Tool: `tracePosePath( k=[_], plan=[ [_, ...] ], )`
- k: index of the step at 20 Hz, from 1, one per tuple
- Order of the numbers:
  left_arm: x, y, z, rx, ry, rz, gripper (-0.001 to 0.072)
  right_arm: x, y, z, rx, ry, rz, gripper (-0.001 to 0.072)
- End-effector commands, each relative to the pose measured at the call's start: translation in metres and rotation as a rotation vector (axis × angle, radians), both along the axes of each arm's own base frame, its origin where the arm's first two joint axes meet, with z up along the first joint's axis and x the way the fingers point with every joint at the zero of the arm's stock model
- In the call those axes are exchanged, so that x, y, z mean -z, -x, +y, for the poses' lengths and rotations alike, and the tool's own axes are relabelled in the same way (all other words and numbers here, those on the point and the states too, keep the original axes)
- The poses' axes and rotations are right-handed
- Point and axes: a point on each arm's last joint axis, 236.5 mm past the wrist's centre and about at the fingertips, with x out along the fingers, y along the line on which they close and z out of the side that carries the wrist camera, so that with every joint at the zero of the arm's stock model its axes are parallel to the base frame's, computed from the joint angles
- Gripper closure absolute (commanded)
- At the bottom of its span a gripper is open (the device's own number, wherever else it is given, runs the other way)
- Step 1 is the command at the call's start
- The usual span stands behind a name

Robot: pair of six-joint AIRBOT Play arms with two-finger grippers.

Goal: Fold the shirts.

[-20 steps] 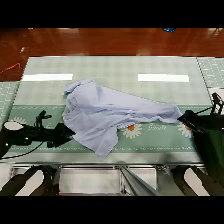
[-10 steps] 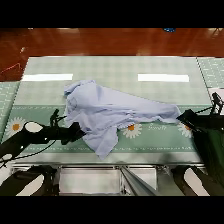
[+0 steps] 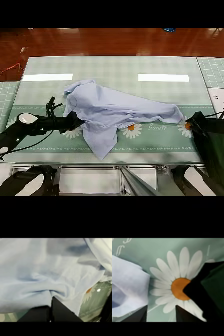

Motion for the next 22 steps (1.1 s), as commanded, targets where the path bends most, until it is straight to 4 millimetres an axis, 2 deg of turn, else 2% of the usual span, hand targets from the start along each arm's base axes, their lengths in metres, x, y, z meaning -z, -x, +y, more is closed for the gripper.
tracePosePath(
  k=[1, 4, 7, 9, 10, 11, 12, 13, 14, 15, 16, 17, 18, 19, 20, 22],
  plan=[
    [-0.003, -0.002, 0.0, 0.008, 0.001, -0.013, 0.0685, 0.003, -0.024, 0.021, -0.01, -0.164, -0.09, 0.0304],
    [-0.003, -0.002, 0.0, 0.008, 0.001, -0.013, 0.0685, 0.014, -0.041, 0.027, 0.024, -0.252, -0.12, 0.0304],
    [-0.003, -0.003, 0.0, 0.007, 0.001, -0.014, 0.0685, 0.029, -0.049, 0.038, -0.003, -0.272, -0.094, 0.0304],
    [-0.003, -0.003, 0.001, 0.005, 0.0, -0.015, 0.0685, 0.03, -0.067, 0.049, -0.02, -0.272, -0.111, 0.0311],
    [-0.003, -0.004, 0.001, 0.003, 0.0, -0.017, 0.0685, 0.029, -0.074, 0.054, -0.038, -0.265, -0.118, 0.0414],
    [-0.006, -0.008, 0.002, -0.004, 0.0, -0.027, 0.0685, 0.025, -0.081, 0.06, -0.071, -0.257, -0.131, 0.0631],
    [-0.013, -0.018, 0.006, -0.017, 0.0, -0.052, 0.0685, 0.016, -0.088, 0.066, -0.121, -0.251, -0.155, 0.0693],
    [-0.027, -0.033, 0.01, -0.027, 0.002, -0.093, 0.0685, 0.001, -0.097, 0.071, -0.171, -0.257, -0.182, 0.0693],
    [-0.05, -0.052, 0.016, -0.03, 0.01, -0.153, 0.0685, -0.024, -0.109, 0.075, -0.225, -0.262, -0.225, 0.0693],
    [-0.079, -0.073, 0.023, -0.034, 0.017, -0.224, 0.0685, -0.057, -0.125, 0.076, -0.279, -0.243, -0.292, 0.0693],
    [-0.119, -0.098, 0.035, -0.051, 0.016, -0.321, 0.0685, -0.096, -0.14, 0.073, -0.318, -0.204, -0.369, 0.0693],
    [-0.164, -0.122, 0.047, -0.072, 0.007, -0.43, 0.0685, -0.145, -0.156, 0.071, -0.35, -0.151, -0.465, 0.0693],
    [-0.218, -0.143, 0.061, -0.094, -0.012, -0.558, 0.0685, -0.198, -0.168, 0.066, -0.374, -0.076, -0.559, 0.0693],
    [-0.271, -0.157, 0.071, -0.111, -0.032, -0.68, 0.0685, -0.248, -0.175, 0.064, -0.395, -0.001, -0.644, 0.0693],
    [-0.324, -0.164, 0.08, -0.124, -0.054, -0.801, 0.0685, -0.295, -0.177, 0.062, -0.409, 0.078, -0.72, 0.0693],
    [-0.428, -0.158, 0.094, -0.149, -0.102, -1.034, 0.0685, -0.385, -0.166, 0.064, -0.429, 0.217, -0.857, 0.0693]
  ],
)
